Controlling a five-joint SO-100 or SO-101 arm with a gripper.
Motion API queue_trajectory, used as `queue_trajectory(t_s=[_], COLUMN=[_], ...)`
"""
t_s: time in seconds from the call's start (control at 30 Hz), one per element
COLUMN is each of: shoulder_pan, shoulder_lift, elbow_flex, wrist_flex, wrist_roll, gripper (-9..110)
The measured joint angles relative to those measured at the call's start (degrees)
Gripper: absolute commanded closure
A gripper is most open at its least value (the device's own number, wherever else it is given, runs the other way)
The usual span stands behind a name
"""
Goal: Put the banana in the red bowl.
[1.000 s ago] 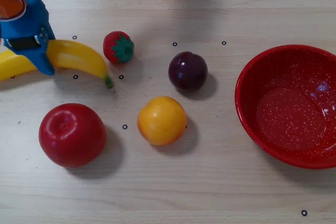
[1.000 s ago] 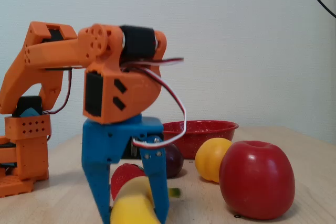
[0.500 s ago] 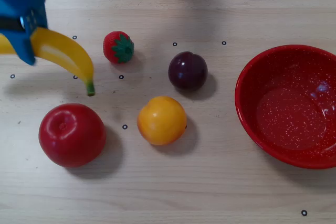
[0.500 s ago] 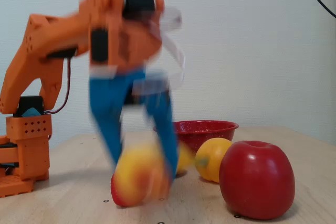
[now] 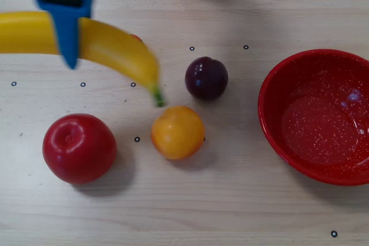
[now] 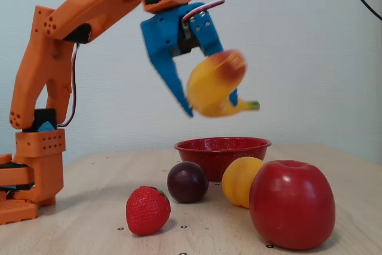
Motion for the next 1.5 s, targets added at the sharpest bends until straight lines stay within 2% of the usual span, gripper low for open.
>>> queue_trajectory(t_s=[0.6,1.03,1.2,1.3,1.5], shoulder_pan=[38.32,49.48,52.82,54.76,55.72], shoulder_lift=[14.06,14.15,13.62,12.3,10.37], elbow_flex=[14.5,32.08,36.47,37.44,38.06], wrist_flex=[-1.23,-26.28,-30.5,-33.4,-35.51], wrist_roll=[-12.57,-13.45,-13.54,-13.45,-15.47], gripper=[101,101,101,81,67])
